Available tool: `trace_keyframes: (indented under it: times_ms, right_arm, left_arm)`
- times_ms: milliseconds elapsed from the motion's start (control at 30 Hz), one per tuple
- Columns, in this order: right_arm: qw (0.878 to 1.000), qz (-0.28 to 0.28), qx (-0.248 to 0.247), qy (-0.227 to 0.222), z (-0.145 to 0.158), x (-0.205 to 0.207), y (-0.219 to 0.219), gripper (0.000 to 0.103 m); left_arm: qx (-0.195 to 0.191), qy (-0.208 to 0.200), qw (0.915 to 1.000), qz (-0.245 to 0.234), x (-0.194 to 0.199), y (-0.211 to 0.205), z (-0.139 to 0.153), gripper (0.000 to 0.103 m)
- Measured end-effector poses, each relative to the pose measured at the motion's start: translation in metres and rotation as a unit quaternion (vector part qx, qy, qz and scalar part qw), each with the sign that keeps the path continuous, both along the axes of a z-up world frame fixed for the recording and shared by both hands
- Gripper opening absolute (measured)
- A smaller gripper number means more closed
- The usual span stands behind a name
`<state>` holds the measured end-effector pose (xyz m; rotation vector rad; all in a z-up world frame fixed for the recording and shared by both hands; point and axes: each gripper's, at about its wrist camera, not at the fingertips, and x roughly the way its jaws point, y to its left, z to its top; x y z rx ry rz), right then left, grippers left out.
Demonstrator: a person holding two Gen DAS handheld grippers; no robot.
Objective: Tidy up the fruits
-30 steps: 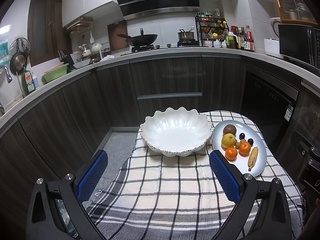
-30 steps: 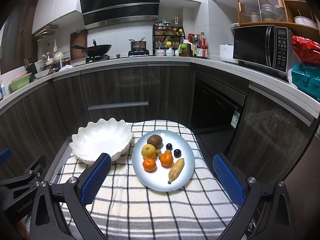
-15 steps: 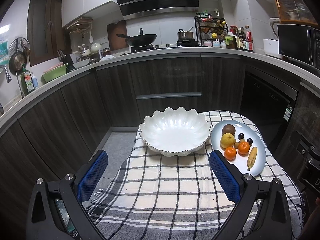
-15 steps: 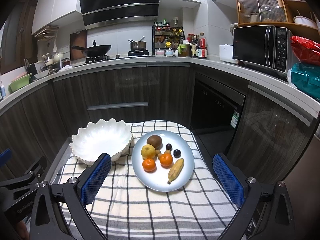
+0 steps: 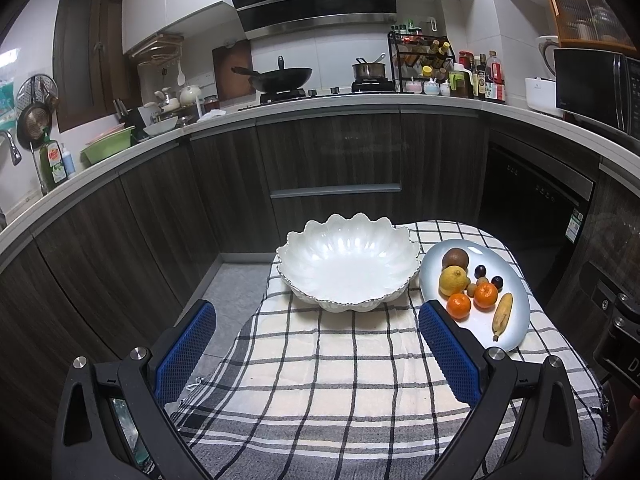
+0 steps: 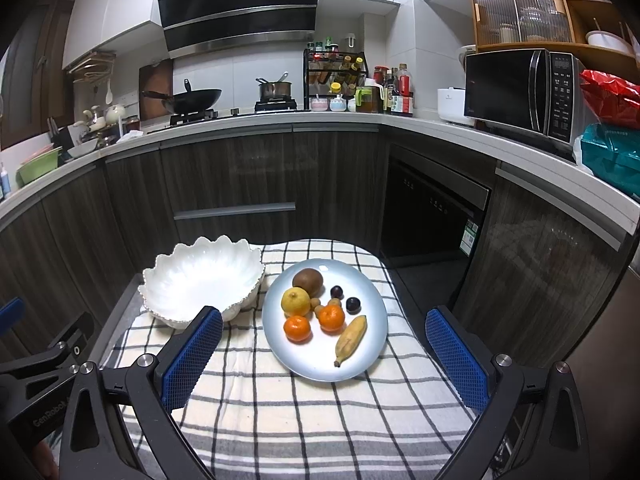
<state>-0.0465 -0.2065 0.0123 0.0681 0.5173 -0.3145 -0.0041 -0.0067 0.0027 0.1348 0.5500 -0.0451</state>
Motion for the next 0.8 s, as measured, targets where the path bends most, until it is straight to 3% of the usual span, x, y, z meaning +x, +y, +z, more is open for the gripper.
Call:
trace_keyframes:
  times_ms: [567, 800]
  right_arm:
    - [1.000, -0.001, 0.001, 0.002, 0.002, 0.000, -0.001, 0.103]
    - [1.000, -0.005, 0.006, 0.013, -0.012, 0.005, -0.008, 0.103]
  left_arm:
    - [-0.001, 0.003, 1.0000, -0.001, 0.000, -0.001, -0.001, 0.103]
    - [0.004, 0.014, 0.9999, -0.008, 0.004, -0.010, -0.010, 0.103]
